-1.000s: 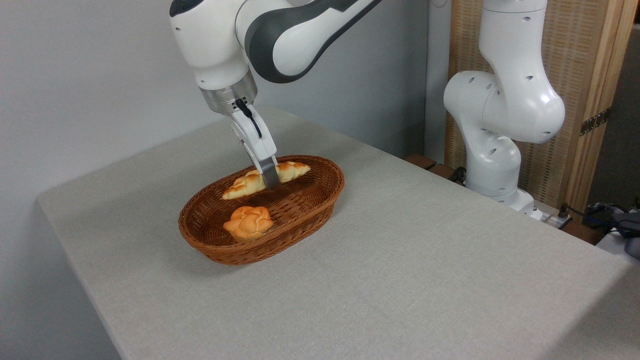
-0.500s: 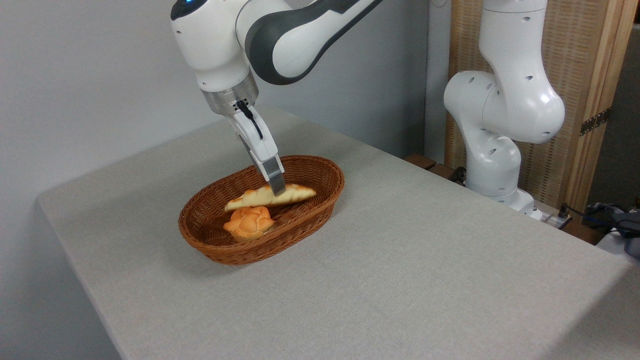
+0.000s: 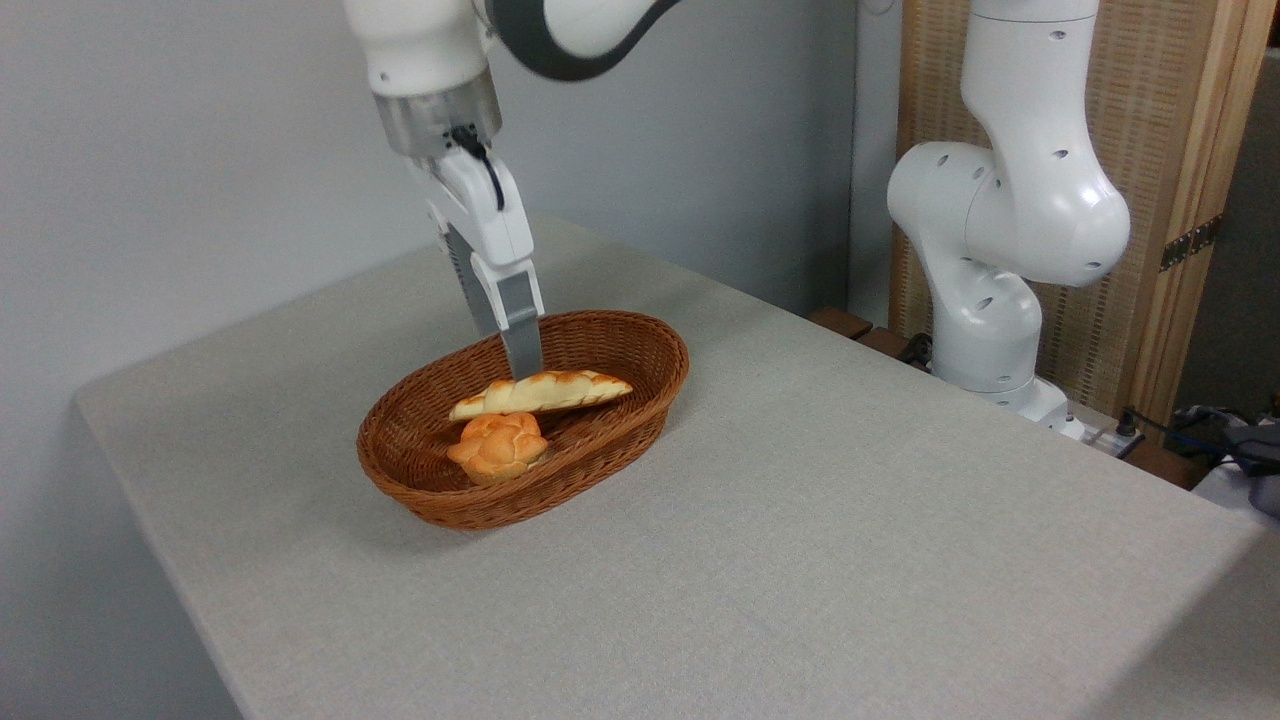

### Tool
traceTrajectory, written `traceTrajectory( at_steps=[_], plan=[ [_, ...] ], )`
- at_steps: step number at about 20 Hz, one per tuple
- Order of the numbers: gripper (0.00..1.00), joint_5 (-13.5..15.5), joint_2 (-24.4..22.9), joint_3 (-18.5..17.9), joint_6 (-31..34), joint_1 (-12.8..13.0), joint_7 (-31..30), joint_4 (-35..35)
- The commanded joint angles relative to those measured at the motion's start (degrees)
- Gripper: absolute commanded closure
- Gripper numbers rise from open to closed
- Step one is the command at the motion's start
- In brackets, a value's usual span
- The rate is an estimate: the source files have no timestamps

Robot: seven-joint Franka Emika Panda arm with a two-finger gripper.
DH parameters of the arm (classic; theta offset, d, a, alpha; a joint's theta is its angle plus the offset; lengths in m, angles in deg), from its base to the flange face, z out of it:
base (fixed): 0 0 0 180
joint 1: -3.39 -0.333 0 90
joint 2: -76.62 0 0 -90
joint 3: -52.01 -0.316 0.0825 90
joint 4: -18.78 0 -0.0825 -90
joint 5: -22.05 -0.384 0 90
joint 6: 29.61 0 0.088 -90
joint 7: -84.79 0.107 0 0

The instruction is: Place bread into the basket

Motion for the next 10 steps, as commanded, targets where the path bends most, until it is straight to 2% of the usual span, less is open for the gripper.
traceTrajectory(
  at_steps=[1, 5, 8, 10],
  plan=[
    [0.0, -0.62, 0.5, -5.41, 1.7, 0.57, -0.59, -5.31],
    [0.0, -0.88, 1.82, -10.25, 3.36, 0.67, -0.33, -10.94],
    [0.0, -4.47, 4.01, -11.05, 8.45, 0.67, -0.15, -15.76],
    [0.0, -4.84, 4.46, -11.14, 9.79, 0.67, -0.15, -16.83]
  ],
)
